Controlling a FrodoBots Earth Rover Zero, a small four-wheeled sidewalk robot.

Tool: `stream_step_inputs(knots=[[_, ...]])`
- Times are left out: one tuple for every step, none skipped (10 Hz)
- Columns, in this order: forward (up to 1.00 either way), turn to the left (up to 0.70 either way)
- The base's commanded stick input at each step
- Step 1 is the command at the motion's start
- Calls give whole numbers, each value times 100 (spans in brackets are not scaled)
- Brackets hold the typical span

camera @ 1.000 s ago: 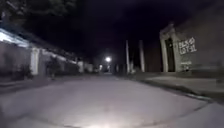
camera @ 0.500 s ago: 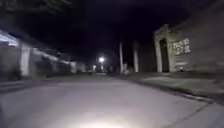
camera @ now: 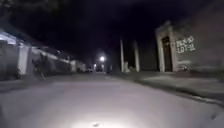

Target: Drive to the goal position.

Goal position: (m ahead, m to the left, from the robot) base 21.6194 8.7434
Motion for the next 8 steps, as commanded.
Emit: stream_step_inputs(knots=[[50,0],[50,0],[50,0],[50,0],[50,0],[50,-14],[50,-50],[50,-50]])
